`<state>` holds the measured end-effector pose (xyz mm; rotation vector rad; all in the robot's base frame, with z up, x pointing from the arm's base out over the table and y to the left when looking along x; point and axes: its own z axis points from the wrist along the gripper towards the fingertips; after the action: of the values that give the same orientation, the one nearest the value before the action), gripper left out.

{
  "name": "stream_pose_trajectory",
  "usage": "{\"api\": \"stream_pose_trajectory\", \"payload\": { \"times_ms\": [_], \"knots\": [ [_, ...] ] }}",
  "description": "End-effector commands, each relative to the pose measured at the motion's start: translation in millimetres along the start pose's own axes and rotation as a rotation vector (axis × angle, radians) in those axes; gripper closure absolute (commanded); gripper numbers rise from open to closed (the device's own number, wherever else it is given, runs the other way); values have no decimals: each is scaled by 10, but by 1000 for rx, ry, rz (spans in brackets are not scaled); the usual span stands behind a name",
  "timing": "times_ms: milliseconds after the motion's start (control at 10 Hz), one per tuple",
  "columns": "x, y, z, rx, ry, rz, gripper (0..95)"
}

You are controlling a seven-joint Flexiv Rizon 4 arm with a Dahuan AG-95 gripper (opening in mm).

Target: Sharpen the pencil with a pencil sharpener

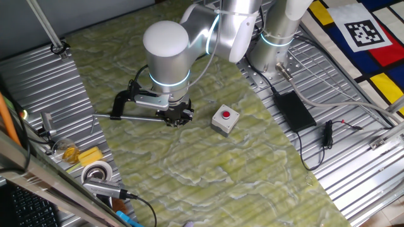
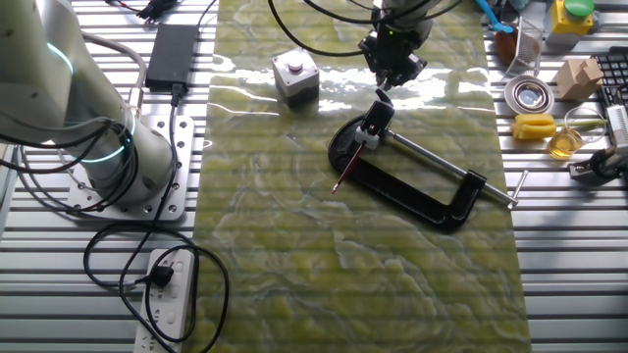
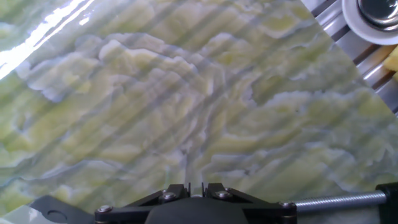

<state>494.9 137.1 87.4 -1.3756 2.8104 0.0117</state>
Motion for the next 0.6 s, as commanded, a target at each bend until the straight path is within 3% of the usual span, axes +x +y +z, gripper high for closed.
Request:
{"api": "stream_pose_trajectory", "payload": {
  "times_ms": [100,600],
  "knots": [
    [-12,-7,16,5,-6,0,950],
    [-23,-6,56,0,-19,9,950]
  ]
}}
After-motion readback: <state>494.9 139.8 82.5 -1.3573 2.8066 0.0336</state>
